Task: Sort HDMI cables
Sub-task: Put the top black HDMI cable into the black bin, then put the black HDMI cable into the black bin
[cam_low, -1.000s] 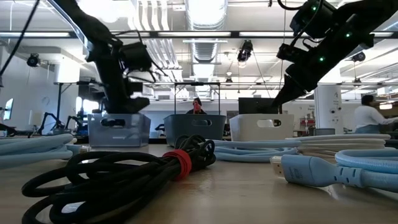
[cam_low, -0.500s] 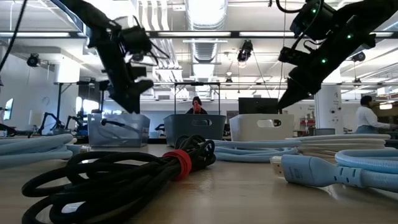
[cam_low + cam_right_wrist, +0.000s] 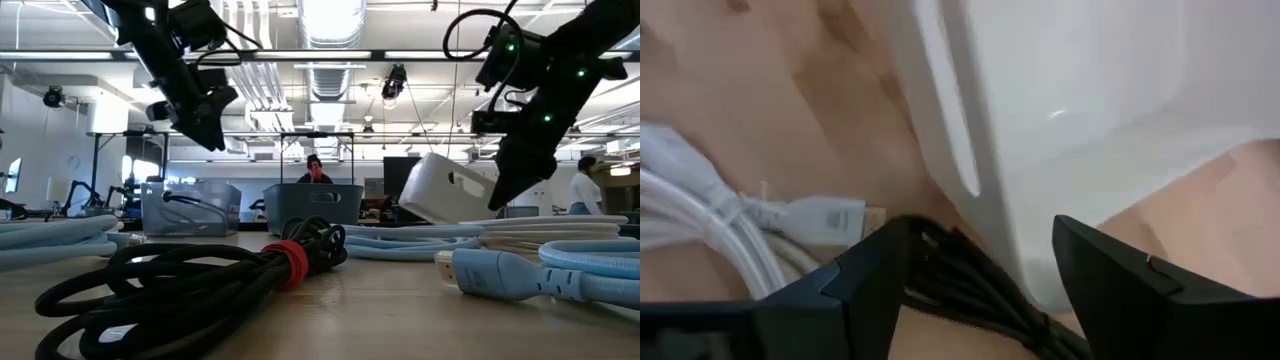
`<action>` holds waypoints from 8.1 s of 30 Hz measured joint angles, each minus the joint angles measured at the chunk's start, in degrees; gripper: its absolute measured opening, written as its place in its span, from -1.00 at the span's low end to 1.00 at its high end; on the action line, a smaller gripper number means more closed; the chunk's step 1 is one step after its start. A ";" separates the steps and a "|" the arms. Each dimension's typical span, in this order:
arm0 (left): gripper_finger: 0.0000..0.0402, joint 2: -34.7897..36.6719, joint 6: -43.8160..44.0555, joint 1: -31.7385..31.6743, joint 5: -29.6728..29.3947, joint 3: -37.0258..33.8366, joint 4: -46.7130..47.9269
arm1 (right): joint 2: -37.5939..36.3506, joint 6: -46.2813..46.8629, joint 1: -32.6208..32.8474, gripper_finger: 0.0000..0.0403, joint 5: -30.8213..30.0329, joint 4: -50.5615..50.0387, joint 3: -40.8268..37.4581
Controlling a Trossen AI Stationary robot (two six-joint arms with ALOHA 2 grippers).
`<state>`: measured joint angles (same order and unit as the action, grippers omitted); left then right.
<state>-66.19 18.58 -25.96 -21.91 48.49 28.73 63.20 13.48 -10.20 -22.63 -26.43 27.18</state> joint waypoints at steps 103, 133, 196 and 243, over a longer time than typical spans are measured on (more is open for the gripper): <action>-0.30 -6.11 -19.46 8.47 29.29 -5.83 -21.89 | 9.88 -7.79 4.68 -0.90 10.30 50.52 7.82; -0.38 -6.12 -12.29 12.03 23.34 -23.05 -60.22 | 44.13 -2.88 3.76 -0.90 13.34 58.03 34.98; -0.74 13.14 -5.86 11.82 2.97 -2.79 -0.36 | 34.69 -6.58 4.04 -0.16 8.96 29.51 35.19; -0.39 -13.93 -18.26 -9.80 1.88 13.75 26.17 | 32.27 -7.91 3.93 -0.16 19.00 18.46 35.42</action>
<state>-80.12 0.32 -35.76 -20.03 62.24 54.90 95.47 5.56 -6.26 -3.63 -7.97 62.60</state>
